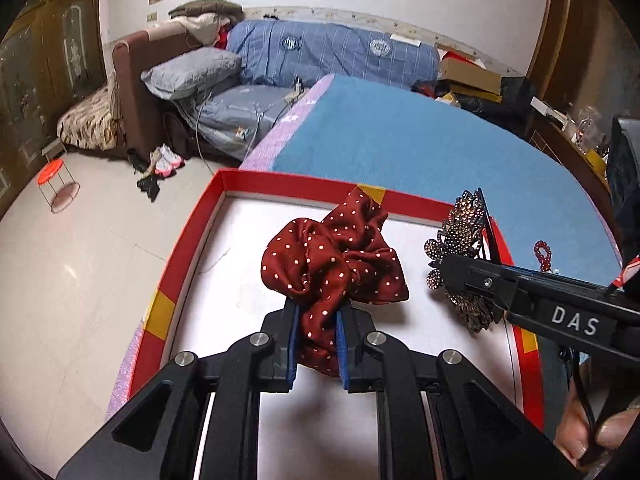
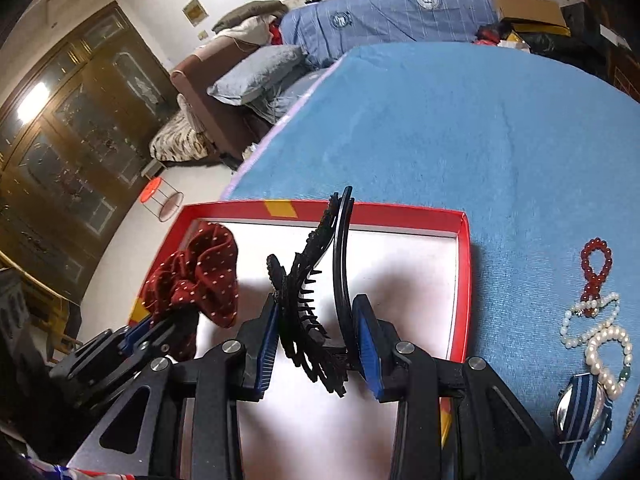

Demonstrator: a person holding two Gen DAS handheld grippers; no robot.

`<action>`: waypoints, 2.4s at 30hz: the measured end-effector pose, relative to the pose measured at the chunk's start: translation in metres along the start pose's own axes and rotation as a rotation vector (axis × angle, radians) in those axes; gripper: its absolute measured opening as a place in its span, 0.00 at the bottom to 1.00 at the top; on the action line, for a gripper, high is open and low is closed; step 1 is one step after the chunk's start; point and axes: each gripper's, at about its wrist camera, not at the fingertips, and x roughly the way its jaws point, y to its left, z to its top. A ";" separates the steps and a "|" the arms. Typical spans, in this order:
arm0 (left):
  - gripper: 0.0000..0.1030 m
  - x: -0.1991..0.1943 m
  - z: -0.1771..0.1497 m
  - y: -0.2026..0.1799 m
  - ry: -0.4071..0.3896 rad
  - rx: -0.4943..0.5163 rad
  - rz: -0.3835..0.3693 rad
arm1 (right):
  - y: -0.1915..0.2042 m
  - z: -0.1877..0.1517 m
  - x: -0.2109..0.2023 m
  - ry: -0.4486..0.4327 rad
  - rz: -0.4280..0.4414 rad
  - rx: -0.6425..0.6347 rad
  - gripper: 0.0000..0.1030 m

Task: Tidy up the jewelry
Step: 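Open the left tool over the tray while the right tool releases the clip there, then withdraw both tools from the tray back toward the remaining pile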

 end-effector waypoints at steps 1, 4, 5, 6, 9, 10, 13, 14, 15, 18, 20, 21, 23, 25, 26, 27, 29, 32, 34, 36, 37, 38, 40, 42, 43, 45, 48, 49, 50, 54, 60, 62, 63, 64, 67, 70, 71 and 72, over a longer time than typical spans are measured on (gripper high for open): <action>0.15 0.002 0.001 0.000 0.009 0.000 -0.001 | 0.000 0.002 0.003 0.004 -0.001 0.003 0.39; 0.16 0.007 0.001 0.000 0.035 0.010 -0.003 | -0.003 0.004 0.006 0.008 -0.008 0.006 0.39; 0.16 0.008 0.001 -0.001 0.041 0.011 -0.005 | -0.003 0.005 0.006 0.013 -0.004 0.008 0.39; 0.16 0.008 0.001 -0.001 0.040 0.011 -0.004 | -0.003 0.005 0.008 0.014 -0.004 0.009 0.39; 0.34 0.008 0.002 0.000 0.022 0.012 0.001 | -0.004 0.005 0.009 0.015 -0.005 0.013 0.43; 0.43 0.007 0.002 0.000 0.015 0.011 0.003 | -0.005 0.005 0.008 0.019 -0.001 0.019 0.50; 0.45 0.005 0.000 0.001 -0.004 0.008 0.003 | -0.006 0.004 0.008 0.004 0.002 0.020 0.58; 0.45 0.004 0.000 0.002 -0.009 0.002 0.004 | -0.005 0.003 0.005 -0.003 0.002 0.012 0.58; 0.45 0.002 -0.002 0.003 -0.014 -0.004 0.004 | -0.004 0.003 0.002 -0.008 0.003 0.007 0.58; 0.45 -0.010 -0.008 0.005 -0.046 -0.038 -0.013 | -0.002 -0.003 -0.011 -0.031 0.014 -0.002 0.58; 0.45 -0.021 -0.013 0.002 -0.079 -0.043 -0.023 | -0.002 -0.008 -0.022 -0.052 0.021 -0.006 0.58; 0.46 -0.027 -0.016 0.000 -0.100 -0.042 -0.023 | -0.002 -0.013 -0.030 -0.068 0.029 -0.008 0.58; 0.50 -0.040 -0.025 -0.007 -0.136 -0.039 -0.021 | -0.005 -0.023 -0.042 -0.090 0.048 -0.003 0.58; 0.53 -0.051 -0.036 -0.017 -0.163 -0.026 -0.033 | -0.010 -0.034 -0.054 -0.109 0.064 0.000 0.58; 0.53 -0.055 -0.043 -0.024 -0.174 -0.016 -0.039 | -0.012 -0.040 -0.060 -0.118 0.062 -0.002 0.58; 0.53 -0.058 -0.049 -0.030 -0.181 -0.007 -0.047 | -0.014 -0.045 -0.065 -0.126 0.060 0.000 0.58; 0.53 -0.064 -0.060 -0.041 -0.194 0.004 -0.061 | -0.022 -0.058 -0.079 -0.152 0.063 0.008 0.58; 0.53 -0.070 -0.078 -0.063 -0.201 0.045 -0.098 | -0.034 -0.073 -0.095 -0.181 0.051 0.018 0.58; 0.53 -0.073 -0.089 -0.079 -0.200 0.079 -0.120 | -0.040 -0.081 -0.103 -0.189 0.037 0.017 0.58; 0.53 -0.075 -0.098 -0.094 -0.201 0.105 -0.135 | -0.051 -0.093 -0.112 -0.199 0.021 0.026 0.58; 0.53 -0.076 -0.103 -0.102 -0.202 0.114 -0.139 | -0.055 -0.098 -0.116 -0.202 0.020 0.032 0.58; 0.53 -0.077 -0.108 -0.109 -0.205 0.124 -0.139 | -0.062 -0.105 -0.120 -0.207 0.013 0.043 0.58; 0.53 -0.077 -0.118 -0.123 -0.207 0.146 -0.145 | -0.074 -0.116 -0.126 -0.217 0.011 0.066 0.58; 0.53 -0.076 -0.128 -0.138 -0.195 0.166 -0.159 | -0.085 -0.123 -0.133 -0.224 0.005 0.086 0.58; 0.53 -0.075 -0.133 -0.147 -0.178 0.184 -0.169 | -0.091 -0.128 -0.136 -0.230 -0.002 0.096 0.58; 0.53 -0.074 -0.141 -0.163 -0.169 0.225 -0.180 | -0.103 -0.138 -0.143 -0.238 -0.011 0.104 0.57; 0.54 -0.079 -0.150 -0.185 -0.194 0.296 -0.160 | -0.120 -0.153 -0.154 -0.253 -0.034 0.124 0.57; 0.54 -0.079 -0.153 -0.192 -0.196 0.308 -0.158 | -0.125 -0.159 -0.157 -0.258 -0.033 0.133 0.57; 0.55 -0.079 -0.154 -0.197 -0.190 0.316 -0.158 | -0.133 -0.166 -0.163 -0.270 -0.036 0.148 0.57; 0.56 -0.075 -0.157 -0.209 -0.170 0.348 -0.139 | -0.149 -0.182 -0.182 -0.307 -0.061 0.169 0.57; 0.56 -0.070 -0.156 -0.208 -0.143 0.347 -0.123 | -0.185 -0.205 -0.218 -0.382 -0.130 0.215 0.57; 0.56 -0.070 -0.156 -0.208 -0.143 0.354 -0.125 | -0.197 -0.209 -0.232 -0.416 -0.168 0.232 0.57; 0.56 -0.070 -0.156 -0.208 -0.141 0.355 -0.125 | -0.208 -0.211 -0.243 -0.433 -0.197 0.249 0.57; 0.56 -0.070 -0.156 -0.208 -0.138 0.355 -0.122 | -0.212 -0.211 -0.249 -0.443 -0.211 0.261 0.57; 0.56 -0.070 -0.156 -0.207 -0.134 0.354 -0.128 | -0.243 -0.210 -0.277 -0.486 -0.277 0.340 0.57; 0.56 -0.069 -0.155 -0.206 -0.132 0.356 -0.132 | -0.269 -0.203 -0.293 -0.493 -0.361 0.413 0.57; 0.56 -0.069 -0.155 -0.206 -0.133 0.355 -0.132 | -0.276 -0.199 -0.296 -0.486 -0.400 0.431 0.57; 0.56 -0.070 -0.154 -0.205 -0.134 0.354 -0.134 | -0.281 -0.197 -0.297 -0.482 -0.428 0.444 0.57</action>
